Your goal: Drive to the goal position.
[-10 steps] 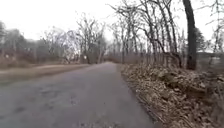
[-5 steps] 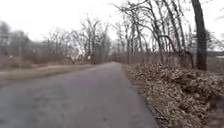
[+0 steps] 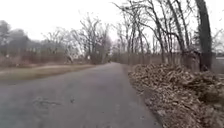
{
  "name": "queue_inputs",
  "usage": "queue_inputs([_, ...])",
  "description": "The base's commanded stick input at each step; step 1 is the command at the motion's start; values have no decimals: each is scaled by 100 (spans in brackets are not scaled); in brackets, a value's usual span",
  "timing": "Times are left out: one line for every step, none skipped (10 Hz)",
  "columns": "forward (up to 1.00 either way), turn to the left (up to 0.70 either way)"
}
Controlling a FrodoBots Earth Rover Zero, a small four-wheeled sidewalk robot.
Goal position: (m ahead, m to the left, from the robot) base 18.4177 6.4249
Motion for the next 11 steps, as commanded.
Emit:
queue_inputs([100, 0])
queue_inputs([100, 0])
queue_inputs([100, 0])
queue_inputs([100, -6])
queue_inputs([100, -18])
queue_inputs([100, -30])
queue_inputs([100, 0])
queue_inputs([100, 0])
queue_inputs([100, 0])
queue_inputs([100, 0])
queue_inputs([100, 0])
